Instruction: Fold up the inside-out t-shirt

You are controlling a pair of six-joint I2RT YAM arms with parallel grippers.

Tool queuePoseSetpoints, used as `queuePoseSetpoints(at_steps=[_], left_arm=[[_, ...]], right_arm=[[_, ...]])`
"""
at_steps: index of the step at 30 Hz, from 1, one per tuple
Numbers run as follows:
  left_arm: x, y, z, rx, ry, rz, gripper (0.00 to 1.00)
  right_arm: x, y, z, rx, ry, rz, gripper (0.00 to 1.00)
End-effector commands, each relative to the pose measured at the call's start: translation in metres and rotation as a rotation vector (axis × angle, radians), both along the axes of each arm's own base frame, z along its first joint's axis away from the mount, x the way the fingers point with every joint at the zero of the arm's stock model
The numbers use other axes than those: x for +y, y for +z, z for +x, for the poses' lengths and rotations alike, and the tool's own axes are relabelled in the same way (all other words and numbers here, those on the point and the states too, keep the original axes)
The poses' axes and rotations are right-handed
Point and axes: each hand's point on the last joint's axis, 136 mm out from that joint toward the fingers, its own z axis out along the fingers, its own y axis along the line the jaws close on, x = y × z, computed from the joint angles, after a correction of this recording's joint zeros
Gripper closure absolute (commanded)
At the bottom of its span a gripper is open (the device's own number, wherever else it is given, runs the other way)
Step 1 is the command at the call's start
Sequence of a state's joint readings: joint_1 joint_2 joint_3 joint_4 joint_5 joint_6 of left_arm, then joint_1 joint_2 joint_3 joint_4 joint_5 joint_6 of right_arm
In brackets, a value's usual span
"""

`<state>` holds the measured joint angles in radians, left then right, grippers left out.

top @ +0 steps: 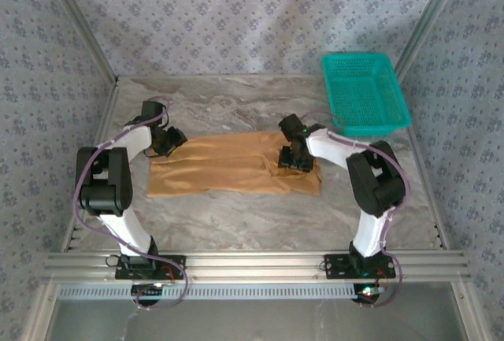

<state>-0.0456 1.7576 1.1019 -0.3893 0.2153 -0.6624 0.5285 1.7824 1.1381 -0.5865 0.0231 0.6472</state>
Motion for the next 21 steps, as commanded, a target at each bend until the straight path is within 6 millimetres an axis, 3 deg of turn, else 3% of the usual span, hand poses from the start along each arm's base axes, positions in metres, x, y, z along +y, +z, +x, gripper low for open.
queuePoseSetpoints(at_steps=[1, 5, 7, 10, 14, 17, 21], left_arm=[[0.008, 0.005, -0.008, 0.005, -0.001, 0.028, 0.60], [0.011, 0.005, -0.012, 0.017, -0.003, 0.034, 0.60], [0.011, 0.008, -0.016, 0.018, -0.010, 0.035, 0.60], [0.011, 0.013, -0.023, 0.013, -0.024, 0.042, 0.59], [0.016, 0.020, -0.034, 0.006, -0.031, 0.069, 0.57], [0.017, 0.024, -0.039, -0.005, -0.027, 0.066, 0.56], [0.019, 0.027, -0.041, -0.013, -0.023, 0.054, 0.56]], right_arm=[[-0.004, 0.014, -0.015, -0.067, -0.020, -0.008, 0.43], [-0.015, -0.003, -0.027, -0.037, -0.049, -0.020, 0.42], [-0.018, -0.001, -0.027, -0.025, -0.050, -0.027, 0.40], [-0.034, 0.020, -0.024, -0.065, -0.050, -0.090, 0.19], [-0.053, 0.038, -0.004, -0.117, -0.021, -0.145, 0.00], [-0.061, 0.029, 0.011, -0.079, -0.014, -0.167, 0.00], [-0.057, 0.007, 0.033, -0.014, 0.016, -0.194, 0.00]])
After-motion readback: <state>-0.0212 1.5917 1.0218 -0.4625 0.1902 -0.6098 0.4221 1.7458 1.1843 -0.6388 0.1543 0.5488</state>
